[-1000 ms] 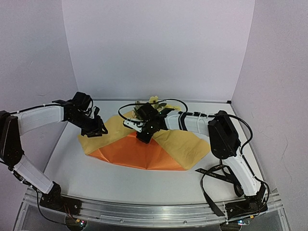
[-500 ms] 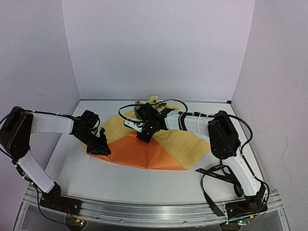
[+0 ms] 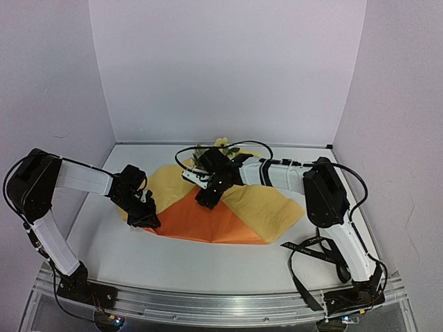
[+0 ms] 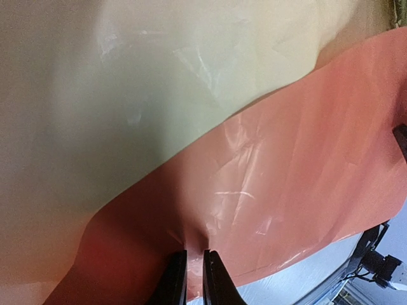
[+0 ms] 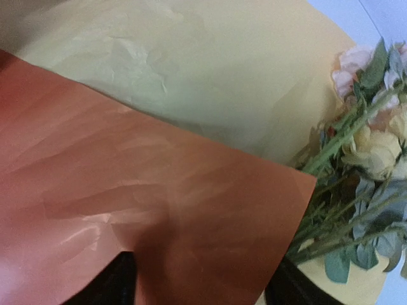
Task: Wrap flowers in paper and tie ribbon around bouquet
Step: Fold the bottom corner of the flattened wrapping paper at the center of the board, then press the fold line of the 1/4-folded wrapping paper.
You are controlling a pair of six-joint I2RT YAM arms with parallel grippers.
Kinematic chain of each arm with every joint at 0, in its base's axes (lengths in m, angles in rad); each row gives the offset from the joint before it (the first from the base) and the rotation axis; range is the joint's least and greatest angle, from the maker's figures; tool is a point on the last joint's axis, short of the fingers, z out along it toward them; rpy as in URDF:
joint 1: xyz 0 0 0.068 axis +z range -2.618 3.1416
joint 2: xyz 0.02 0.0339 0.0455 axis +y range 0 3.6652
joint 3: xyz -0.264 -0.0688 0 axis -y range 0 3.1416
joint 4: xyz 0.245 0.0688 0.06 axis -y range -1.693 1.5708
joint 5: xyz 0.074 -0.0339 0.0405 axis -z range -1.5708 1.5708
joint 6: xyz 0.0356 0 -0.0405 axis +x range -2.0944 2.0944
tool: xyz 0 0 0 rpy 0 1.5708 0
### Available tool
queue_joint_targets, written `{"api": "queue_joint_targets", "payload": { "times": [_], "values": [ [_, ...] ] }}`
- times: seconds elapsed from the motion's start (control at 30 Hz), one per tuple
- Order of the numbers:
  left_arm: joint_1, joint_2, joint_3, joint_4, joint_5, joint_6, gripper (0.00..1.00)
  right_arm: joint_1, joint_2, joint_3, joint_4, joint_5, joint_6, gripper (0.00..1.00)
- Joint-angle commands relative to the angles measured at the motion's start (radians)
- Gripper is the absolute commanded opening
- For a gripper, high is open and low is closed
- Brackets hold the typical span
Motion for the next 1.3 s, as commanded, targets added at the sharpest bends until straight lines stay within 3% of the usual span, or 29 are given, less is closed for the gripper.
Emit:
{"api": "queue_joint_targets", "payload": {
  "times": [0.0, 0.2, 0.37, 0.47, 0.9, 1.27],
  "values": [
    [0.006, 0.013, -0.012, 0.02, -0.023, -0.012, 0.11, -0.003, -0.231, -0.07, -0.087, 0.02, 0.17, 0.82],
    [0.005, 0.016, 0.0, 0.017, -0.019, -0.004, 0.11, -0.004, -0.461, -0.295, -0.188, -0.037, 0.417, 0.95],
    [0.005, 0.013, 0.01, 0.017, -0.013, -0.004, 0.11, -0.01, -0.574, -0.441, -0.258, -0.121, 0.703, 0.93],
    [0.004, 0.007, 0.015, 0.014, -0.014, -0.003, 0.11, -0.009, -0.591, -0.499, -0.259, -0.148, 0.783, 0.89],
    [0.005, 0.02, 0.019, 0.016, -0.016, 0.007, 0.12, -0.04, -0.583, -0.688, -0.176, -0.235, 0.798, 0.87],
    [0.004, 0.053, 0.008, 0.027, -0.027, 0.015, 0.11, -0.066, -0.544, -0.824, -0.006, -0.322, 0.853, 0.71]
  ]
}}
